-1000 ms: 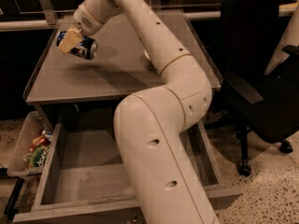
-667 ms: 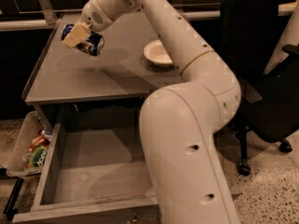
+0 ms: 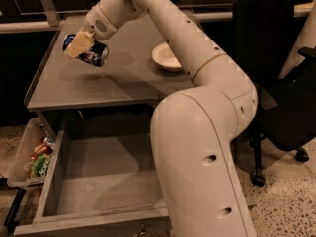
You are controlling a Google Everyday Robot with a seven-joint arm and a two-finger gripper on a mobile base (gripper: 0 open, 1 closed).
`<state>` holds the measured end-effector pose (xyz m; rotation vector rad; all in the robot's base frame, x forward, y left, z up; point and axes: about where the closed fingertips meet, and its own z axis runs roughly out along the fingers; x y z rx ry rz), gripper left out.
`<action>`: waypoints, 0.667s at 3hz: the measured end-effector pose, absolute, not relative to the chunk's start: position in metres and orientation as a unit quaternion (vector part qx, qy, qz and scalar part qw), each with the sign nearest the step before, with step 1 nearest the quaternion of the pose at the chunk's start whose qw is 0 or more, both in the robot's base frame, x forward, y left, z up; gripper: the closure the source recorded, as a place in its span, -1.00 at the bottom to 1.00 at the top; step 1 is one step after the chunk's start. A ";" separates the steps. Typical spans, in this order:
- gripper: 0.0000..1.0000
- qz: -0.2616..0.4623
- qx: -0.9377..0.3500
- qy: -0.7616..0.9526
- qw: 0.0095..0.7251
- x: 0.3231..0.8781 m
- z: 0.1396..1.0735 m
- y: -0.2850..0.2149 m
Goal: Place pepsi can into top drawer
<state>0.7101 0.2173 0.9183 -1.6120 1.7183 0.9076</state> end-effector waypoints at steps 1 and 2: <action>1.00 0.343 -0.608 0.648 0.304 0.710 0.918 0.217; 1.00 0.347 -0.596 0.662 0.293 0.695 0.919 0.213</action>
Offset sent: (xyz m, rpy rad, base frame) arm -0.2140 -0.0504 -0.0090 -0.0846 0.3479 -0.2419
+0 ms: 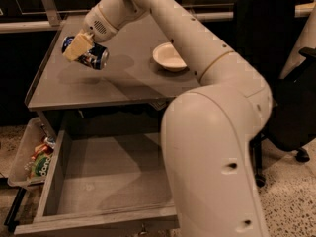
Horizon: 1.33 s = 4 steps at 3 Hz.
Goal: Place pepsi can into top drawer
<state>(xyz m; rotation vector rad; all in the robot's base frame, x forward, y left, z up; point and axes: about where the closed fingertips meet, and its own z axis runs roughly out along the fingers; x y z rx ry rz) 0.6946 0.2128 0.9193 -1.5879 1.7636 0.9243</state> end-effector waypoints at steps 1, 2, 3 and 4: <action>1.00 0.358 -0.523 0.697 0.334 0.661 0.980 0.180; 1.00 0.364 -0.482 0.711 0.360 0.637 1.016 0.165; 1.00 0.364 -0.482 0.711 0.360 0.637 1.016 0.165; 1.00 0.370 -0.483 0.713 0.349 0.625 1.012 0.169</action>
Offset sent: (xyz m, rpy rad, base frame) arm -0.0281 -0.0280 0.0500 0.0636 0.0258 -0.1352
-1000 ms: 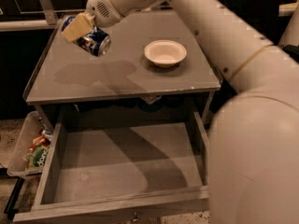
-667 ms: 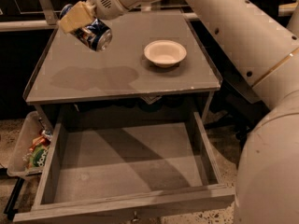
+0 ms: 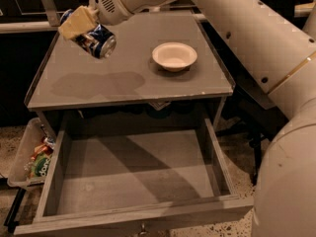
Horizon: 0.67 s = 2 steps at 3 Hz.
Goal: Place pepsi can into top drawer
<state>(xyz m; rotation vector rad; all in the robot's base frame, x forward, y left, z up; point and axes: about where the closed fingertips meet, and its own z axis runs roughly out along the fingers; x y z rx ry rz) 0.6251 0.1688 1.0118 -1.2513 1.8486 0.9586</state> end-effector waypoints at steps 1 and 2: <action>1.00 0.386 -0.454 0.722 0.351 0.593 1.019 0.167; 1.00 0.396 -0.413 0.746 0.341 0.564 0.989 0.165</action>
Offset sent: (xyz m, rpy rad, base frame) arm -0.1109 -0.0026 -0.1261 -0.0096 0.2840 -0.1770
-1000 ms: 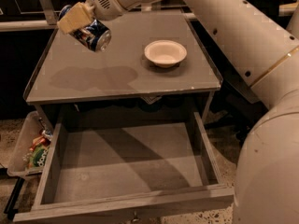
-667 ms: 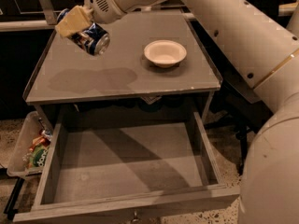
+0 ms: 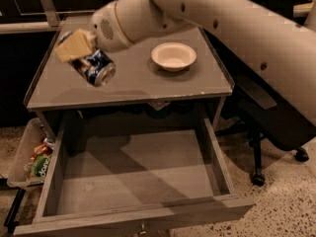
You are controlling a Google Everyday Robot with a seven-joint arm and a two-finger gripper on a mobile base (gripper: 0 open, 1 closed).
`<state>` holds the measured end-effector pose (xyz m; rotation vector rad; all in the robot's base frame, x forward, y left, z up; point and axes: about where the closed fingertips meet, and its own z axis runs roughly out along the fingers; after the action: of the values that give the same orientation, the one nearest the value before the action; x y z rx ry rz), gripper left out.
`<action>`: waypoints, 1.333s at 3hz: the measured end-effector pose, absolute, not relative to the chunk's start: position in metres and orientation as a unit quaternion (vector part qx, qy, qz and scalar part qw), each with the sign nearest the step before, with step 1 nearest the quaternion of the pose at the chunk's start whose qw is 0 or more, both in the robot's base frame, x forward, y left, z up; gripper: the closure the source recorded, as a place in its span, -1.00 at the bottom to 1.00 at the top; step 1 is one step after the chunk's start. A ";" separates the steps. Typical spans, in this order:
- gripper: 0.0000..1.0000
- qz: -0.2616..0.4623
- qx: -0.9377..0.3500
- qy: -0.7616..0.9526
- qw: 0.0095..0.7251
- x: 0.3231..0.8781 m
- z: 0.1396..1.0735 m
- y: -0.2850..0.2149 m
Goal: Place pepsi can into top drawer
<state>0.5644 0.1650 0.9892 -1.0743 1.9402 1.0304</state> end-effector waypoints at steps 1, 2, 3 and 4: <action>1.00 0.391 -0.416 0.760 0.310 0.552 0.949 0.168; 1.00 0.391 -0.416 0.760 0.310 0.552 0.949 0.168; 1.00 0.406 -0.396 0.765 0.305 0.541 0.928 0.175; 1.00 0.426 -0.349 0.776 0.308 0.517 0.893 0.178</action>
Offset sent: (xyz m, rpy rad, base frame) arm -0.0116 0.0024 -0.0398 -0.0445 0.0486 0.0105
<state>0.5173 0.1783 0.8927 -0.9227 2.0500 1.1265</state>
